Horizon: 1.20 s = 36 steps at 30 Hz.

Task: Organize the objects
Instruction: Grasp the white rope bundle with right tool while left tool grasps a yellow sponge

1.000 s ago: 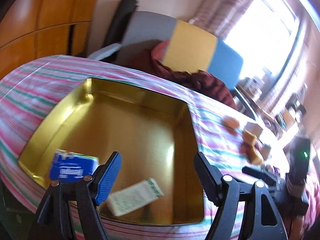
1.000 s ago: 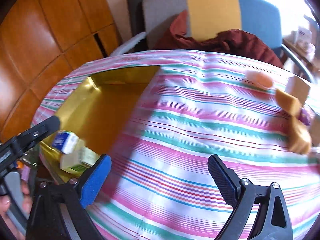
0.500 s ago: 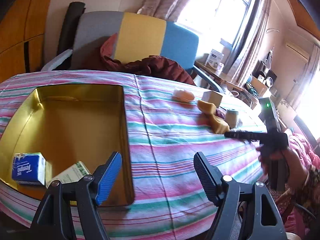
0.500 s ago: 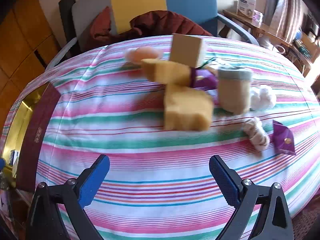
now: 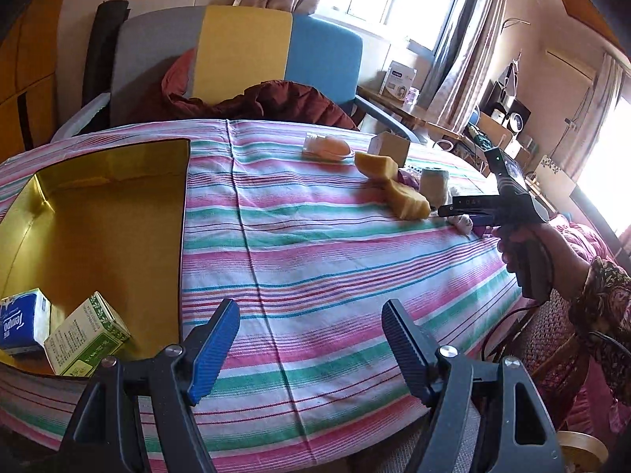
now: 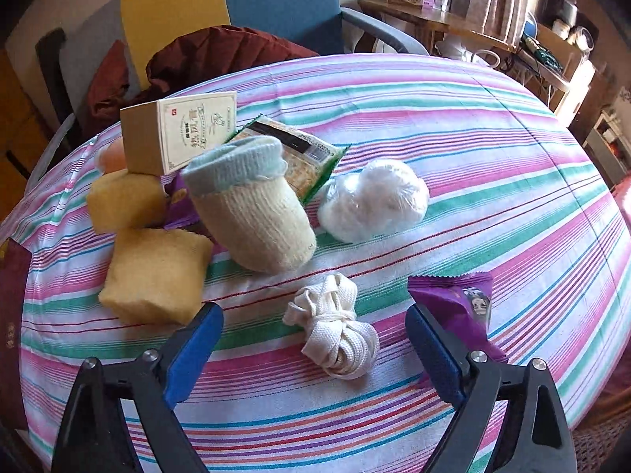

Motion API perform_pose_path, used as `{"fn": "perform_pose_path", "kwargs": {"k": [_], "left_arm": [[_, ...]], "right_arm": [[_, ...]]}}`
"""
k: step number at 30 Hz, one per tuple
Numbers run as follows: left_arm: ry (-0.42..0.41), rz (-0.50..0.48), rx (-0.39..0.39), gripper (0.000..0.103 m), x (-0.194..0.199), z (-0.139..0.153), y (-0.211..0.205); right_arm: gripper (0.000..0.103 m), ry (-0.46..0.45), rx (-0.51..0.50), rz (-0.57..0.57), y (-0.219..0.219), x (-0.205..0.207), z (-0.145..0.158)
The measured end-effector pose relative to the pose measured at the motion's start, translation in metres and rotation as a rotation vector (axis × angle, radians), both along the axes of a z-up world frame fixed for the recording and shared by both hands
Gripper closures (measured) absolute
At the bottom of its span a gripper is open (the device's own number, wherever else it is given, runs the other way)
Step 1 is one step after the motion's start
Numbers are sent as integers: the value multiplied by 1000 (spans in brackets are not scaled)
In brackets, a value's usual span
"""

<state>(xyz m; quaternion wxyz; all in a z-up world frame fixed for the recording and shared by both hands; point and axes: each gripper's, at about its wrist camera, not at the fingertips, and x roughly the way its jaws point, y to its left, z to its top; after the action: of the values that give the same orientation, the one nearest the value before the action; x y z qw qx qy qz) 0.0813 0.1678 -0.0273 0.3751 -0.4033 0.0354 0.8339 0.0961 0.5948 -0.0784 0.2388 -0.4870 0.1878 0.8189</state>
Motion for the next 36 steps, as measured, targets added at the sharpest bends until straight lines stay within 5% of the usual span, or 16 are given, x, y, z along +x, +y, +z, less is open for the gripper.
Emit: {"fn": "perform_pose_path", "kwargs": {"k": [12, 21, 36], "left_arm": [[-37, -12, -11, 27, -11, -4, 21], [-90, -79, -47, 22, -28, -13, 86], [-104, -212, -133, 19, -58, -26, 246]], "right_arm": [[68, -45, 23, 45, -13, 1, -1], [69, -35, -25, 106, -27, -3, 0], [69, -64, -41, -15, -3, 12, 2]]}}
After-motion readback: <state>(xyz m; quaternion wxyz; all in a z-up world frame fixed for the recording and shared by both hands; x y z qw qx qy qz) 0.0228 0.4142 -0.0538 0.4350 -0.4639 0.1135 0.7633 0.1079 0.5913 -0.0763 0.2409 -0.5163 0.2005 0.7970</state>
